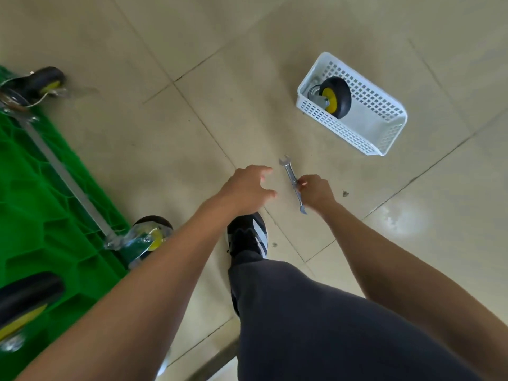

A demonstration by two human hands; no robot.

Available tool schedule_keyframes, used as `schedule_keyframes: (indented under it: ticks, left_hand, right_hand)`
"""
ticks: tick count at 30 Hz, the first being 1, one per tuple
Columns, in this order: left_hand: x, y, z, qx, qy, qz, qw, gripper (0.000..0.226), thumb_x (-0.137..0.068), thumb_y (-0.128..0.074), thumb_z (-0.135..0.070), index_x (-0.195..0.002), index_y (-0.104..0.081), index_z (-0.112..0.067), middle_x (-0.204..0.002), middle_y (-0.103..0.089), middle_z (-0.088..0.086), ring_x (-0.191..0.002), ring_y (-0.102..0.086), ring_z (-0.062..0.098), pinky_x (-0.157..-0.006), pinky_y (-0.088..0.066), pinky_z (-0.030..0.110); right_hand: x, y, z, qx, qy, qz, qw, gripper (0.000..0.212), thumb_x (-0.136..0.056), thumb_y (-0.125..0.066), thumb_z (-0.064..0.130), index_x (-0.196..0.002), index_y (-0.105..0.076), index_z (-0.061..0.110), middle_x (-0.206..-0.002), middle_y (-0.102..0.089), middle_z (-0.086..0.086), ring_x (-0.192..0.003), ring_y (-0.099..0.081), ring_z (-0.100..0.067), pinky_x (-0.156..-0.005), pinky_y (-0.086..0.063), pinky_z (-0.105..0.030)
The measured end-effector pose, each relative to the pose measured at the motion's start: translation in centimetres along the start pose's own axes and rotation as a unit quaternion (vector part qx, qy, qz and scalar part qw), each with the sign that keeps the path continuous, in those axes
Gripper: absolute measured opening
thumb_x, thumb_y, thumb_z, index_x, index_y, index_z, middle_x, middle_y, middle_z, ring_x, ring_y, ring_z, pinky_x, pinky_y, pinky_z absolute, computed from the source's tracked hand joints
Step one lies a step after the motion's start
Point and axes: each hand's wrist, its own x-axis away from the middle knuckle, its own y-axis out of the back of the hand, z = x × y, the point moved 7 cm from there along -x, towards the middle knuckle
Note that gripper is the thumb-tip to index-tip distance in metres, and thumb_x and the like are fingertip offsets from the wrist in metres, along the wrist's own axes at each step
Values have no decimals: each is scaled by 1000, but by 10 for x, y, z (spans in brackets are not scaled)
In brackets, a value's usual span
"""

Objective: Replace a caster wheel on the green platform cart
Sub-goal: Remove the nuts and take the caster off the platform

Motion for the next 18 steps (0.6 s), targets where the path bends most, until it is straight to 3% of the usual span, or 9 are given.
schedule_keyframes:
  ticks: [2,6,9,18]
  left_hand:
    - [0,-3,3,-1,5,5,1000,67,-89,-68,-40,-150,-40,-33,-144,-51,-4,-128,-50,17,-110,-38,36]
    - [2,-8,9,3,13,14,1000,67,-89,-66,-41,-150,-39,-34,-145,-51,-3,-129,-50,16,-112,-37,38]
    - [5,-8,15,-1,23,17,1000,67,-90,-66,-41,-151,-39,-33,-145,-51,-4,-131,-49,16,-113,-37,40]
    - [1,-6,28,-7,42,17,999,66,-91,-65,-41,-151,-38,-34,-145,-51,-5,-130,-48,16,-113,-37,40]
  right_hand:
    - [1,-6,-7,-15,-15,-13,1000,30,-80,-55,-5,-65,-48,20,-74,-57,-7,-70,-59,-29,-48,-29,-22]
    - [0,-9,-16,-70,-38,-54,995,23,-87,-56,6,-88,-72,23,-82,-67,-12,-77,-66,-33,-62,-45,-29]
    - [-2,-11,-22,-102,-47,-79,991,20,-92,-58,15,-98,-75,22,-86,-70,-13,-81,-67,-35,-69,-51,-32]
    - [-4,-3,-25,-101,-74,-128,984,16,-91,-57,17,-89,-72,12,-87,-71,-12,-83,-65,-35,-75,-53,-35]
